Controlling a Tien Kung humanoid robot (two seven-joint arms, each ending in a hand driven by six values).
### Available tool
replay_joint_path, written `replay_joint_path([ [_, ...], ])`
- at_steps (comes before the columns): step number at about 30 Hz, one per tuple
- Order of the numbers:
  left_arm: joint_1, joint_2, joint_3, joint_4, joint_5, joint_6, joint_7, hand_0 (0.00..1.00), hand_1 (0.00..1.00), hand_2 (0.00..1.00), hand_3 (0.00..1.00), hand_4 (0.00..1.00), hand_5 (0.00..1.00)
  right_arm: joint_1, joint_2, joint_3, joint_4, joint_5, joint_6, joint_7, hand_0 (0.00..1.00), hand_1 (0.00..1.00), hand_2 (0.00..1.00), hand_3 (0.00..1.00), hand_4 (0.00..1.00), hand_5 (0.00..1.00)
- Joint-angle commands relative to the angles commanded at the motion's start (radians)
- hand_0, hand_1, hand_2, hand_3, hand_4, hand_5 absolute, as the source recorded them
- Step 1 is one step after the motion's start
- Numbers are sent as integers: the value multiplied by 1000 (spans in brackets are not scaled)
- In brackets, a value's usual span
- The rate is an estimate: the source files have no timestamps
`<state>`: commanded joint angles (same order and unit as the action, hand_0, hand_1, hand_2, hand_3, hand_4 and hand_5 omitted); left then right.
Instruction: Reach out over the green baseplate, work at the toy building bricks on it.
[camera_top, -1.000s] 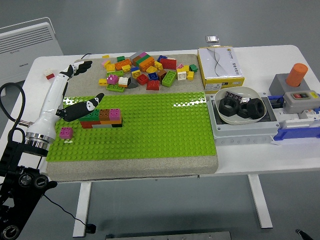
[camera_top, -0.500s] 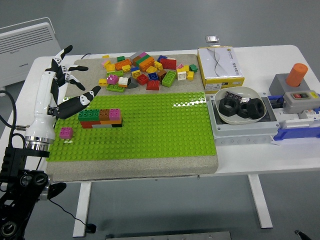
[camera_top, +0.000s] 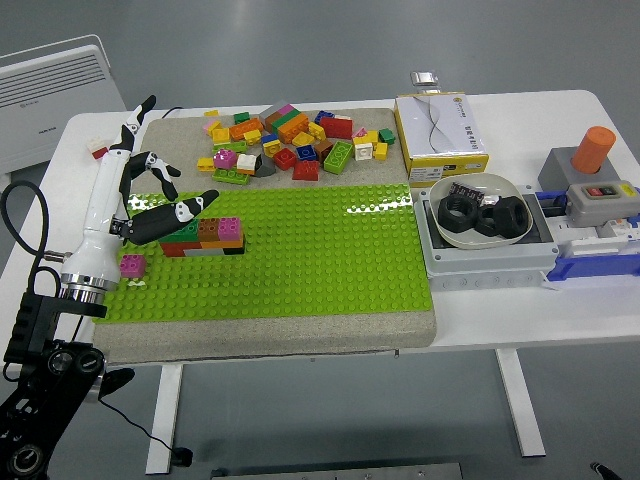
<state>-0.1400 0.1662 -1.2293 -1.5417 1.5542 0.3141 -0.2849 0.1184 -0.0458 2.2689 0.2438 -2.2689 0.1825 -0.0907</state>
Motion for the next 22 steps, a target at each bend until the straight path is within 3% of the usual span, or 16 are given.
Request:
replay_joint_path([
  [1, 0, 1, -2, -1, 2, 6, -7, 489, 243, 167, 998, 979, 9, 0, 0, 0, 0, 0, 0, 0, 672, 632, 677, 693, 719, 907],
  [2, 0, 1, -5, -2, 1, 13, -14, 509, 247, 183, 918, 966, 2, 0, 0, 0, 0, 0, 0, 0, 672, 632, 677, 692, 716, 904],
  [7, 1, 10, -43, -10, 9, 50, -49, 509, 247, 183, 918, 966, 2, 0, -1, 0, 1, 0, 1, 1, 672, 632, 677, 692, 716, 904],
  [8, 1, 13, -53, -12, 18, 53, -52, 533, 258, 184, 802, 974, 2, 0, -1, 0, 1, 0, 1, 1, 673, 632, 677, 693, 720, 905],
  [11, -2, 35, -89, -16, 82, 58, -44, 533, 258, 184, 802, 974, 2, 1, -2, 0, 2, 0, 1, 1, 673, 632, 677, 693, 720, 905],
  [13, -9, 72, -104, -16, 152, 42, -13, 533, 258, 184, 802, 974, 2, 1, -3, 0, 3, 0, 2, 2, 673, 632, 677, 693, 720, 905],
  [14, -11, 88, -105, -17, 181, 31, 1, 601, 296, 203, 730, 991, 9, 2, -4, 0, 3, 0, 2, 2, 671, 633, 677, 691, 703, 901],
  [19, -20, 185, -98, -23, 344, -32, 82, 601, 296, 203, 730, 991, 9, 5, -10, 0, 4, 0, 3, 3, 671, 633, 677, 691, 703, 901],
  [20, -23, 208, -95, -24, 377, -53, 103, 727, 388, 269, 686, 998, 54, 6, -11, 0, 4, 0, 3, 3, 673, 632, 677, 690, 703, 900],
  [22, -32, 250, -89, -24, 449, -94, 144, 727, 388, 269, 686, 998, 54, 8, -13, 0, 4, 0, 3, 3, 673, 632, 677, 690, 703, 900],
])
